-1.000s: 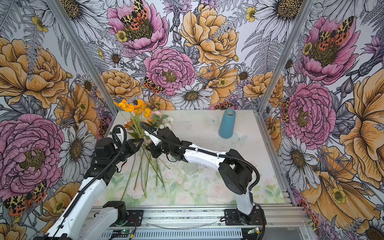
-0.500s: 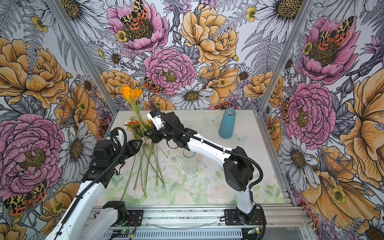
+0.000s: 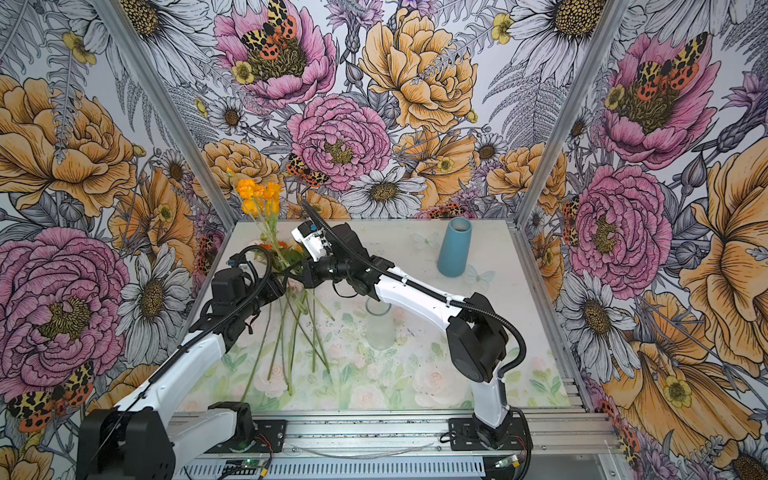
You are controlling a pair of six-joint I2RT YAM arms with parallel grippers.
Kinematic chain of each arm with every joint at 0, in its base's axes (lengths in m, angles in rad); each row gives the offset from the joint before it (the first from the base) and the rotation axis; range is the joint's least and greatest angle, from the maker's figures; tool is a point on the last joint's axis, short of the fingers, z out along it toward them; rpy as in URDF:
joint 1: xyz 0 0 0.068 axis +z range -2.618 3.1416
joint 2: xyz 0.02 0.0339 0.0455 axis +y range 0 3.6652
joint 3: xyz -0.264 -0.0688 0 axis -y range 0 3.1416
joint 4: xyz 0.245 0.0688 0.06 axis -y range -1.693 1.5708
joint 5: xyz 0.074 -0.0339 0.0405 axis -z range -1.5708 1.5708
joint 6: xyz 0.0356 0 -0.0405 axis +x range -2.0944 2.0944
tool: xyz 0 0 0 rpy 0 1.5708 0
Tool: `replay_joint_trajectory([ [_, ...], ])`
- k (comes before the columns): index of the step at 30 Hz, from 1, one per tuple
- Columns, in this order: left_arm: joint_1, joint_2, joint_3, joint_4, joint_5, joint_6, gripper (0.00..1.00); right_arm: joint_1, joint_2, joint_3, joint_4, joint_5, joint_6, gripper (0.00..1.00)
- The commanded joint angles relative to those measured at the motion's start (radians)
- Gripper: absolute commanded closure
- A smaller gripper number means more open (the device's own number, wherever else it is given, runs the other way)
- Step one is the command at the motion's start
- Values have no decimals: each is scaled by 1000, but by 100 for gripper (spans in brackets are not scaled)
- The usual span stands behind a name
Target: Arrange the flowers into the vase
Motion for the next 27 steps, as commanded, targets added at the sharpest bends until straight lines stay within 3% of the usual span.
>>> replay_joint_trajectory([
  [1, 12, 69, 11, 202, 32, 17, 36, 6, -3, 21, 28, -19, 5, 100],
  [4, 11, 148, 25, 277, 57, 19, 44, 5, -1, 34, 28, -21, 4, 100],
  [9, 5, 250, 31, 365, 75, 2, 91, -2, 5, 64, 28, -39, 9, 100],
  [11, 0, 260, 25, 367, 63, -5, 100, -6, -3, 70, 28, -38, 9, 100],
  [27, -5, 315, 72, 156, -54, 39, 100, -127, -82, 195, 25, -25, 10, 100],
])
